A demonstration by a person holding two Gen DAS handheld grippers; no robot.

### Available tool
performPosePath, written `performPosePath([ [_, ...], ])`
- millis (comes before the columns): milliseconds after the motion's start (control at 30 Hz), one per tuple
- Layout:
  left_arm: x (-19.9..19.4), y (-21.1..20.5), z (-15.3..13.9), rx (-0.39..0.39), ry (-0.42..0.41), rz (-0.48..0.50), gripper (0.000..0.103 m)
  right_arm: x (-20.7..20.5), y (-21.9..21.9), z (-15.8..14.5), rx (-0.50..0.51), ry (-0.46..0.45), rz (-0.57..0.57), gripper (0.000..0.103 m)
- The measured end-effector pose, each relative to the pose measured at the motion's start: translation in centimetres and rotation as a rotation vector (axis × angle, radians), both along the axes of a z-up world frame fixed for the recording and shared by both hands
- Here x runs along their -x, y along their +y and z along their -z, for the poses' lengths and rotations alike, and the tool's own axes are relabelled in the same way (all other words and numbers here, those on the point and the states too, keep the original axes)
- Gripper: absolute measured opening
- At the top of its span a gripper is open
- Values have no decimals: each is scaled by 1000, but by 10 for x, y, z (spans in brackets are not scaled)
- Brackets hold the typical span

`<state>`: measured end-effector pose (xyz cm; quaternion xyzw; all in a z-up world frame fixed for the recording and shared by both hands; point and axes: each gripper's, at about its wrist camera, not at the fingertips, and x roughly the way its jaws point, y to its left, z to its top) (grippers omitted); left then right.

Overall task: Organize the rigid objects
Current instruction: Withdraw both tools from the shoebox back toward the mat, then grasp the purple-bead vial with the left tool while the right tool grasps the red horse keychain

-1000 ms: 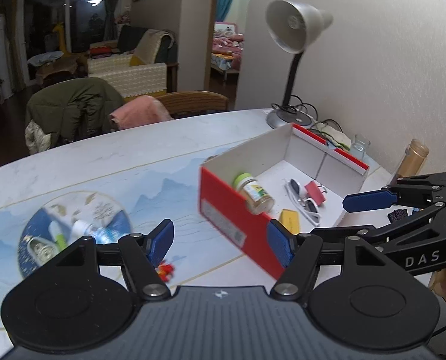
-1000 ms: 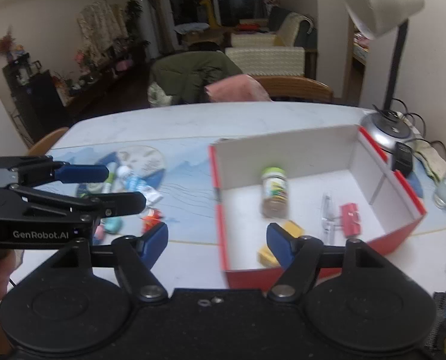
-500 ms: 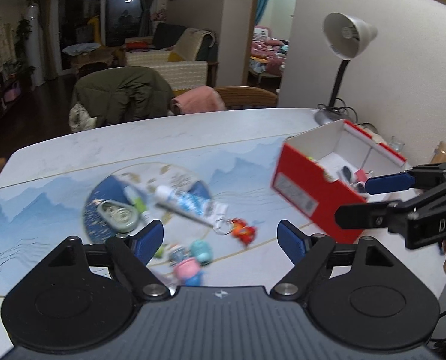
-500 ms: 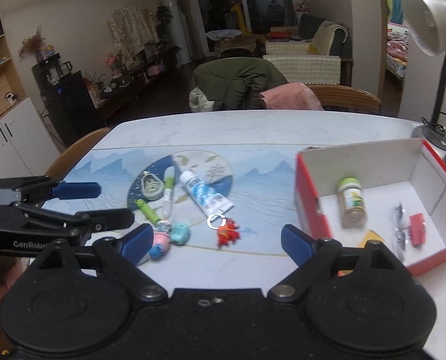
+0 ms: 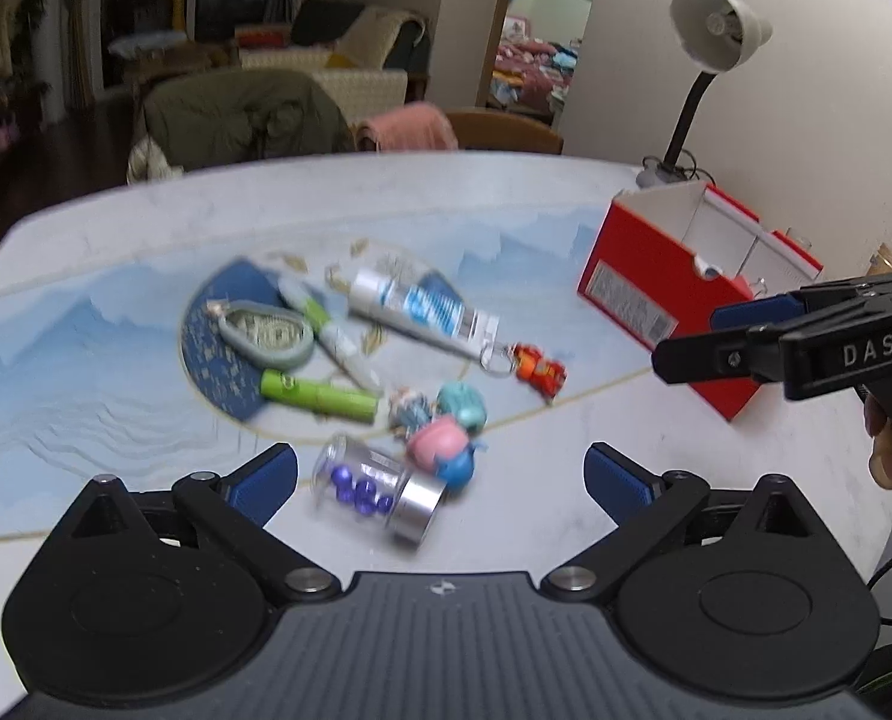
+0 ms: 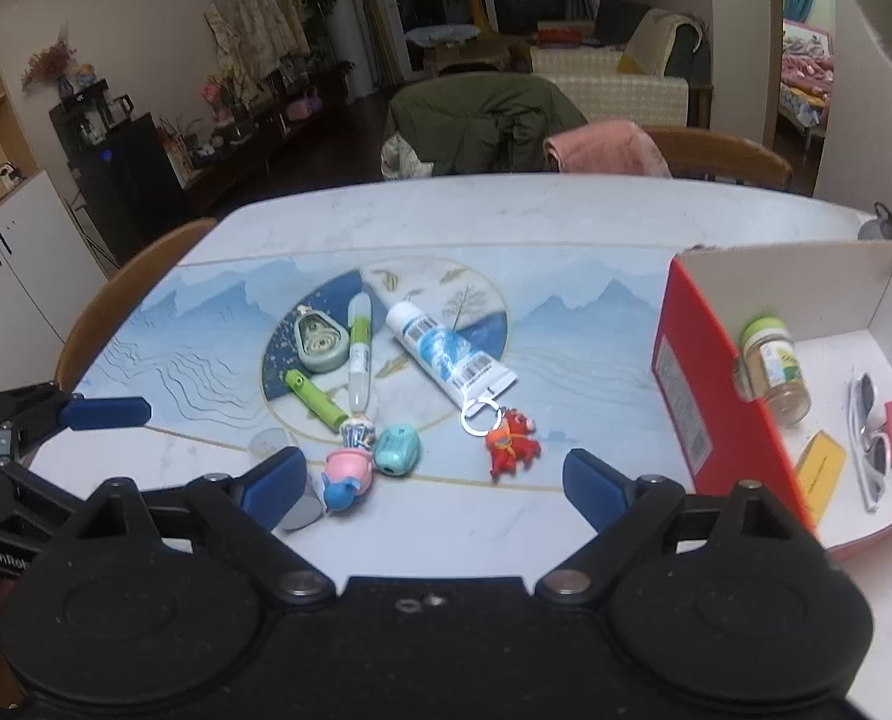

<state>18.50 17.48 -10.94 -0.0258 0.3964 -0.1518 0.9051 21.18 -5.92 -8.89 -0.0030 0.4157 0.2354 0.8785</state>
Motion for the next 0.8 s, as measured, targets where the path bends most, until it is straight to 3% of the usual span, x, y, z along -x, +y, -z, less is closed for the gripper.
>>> performPosePath([
  [200, -16, 17, 38, -5, 71, -22, 102, -13, 9, 20, 36, 16, 3, 92],
  [400, -25, 26, 56, 17, 53, -35, 102, -35, 15, 43, 86, 40, 25, 90],
  [600, -30, 20, 68, -44, 28, 25, 102, -53, 21, 65, 119, 73, 35, 85],
  [800, -37, 13, 73, -52, 17, 73, 102, -67, 32, 84, 166, 95, 27, 79],
])
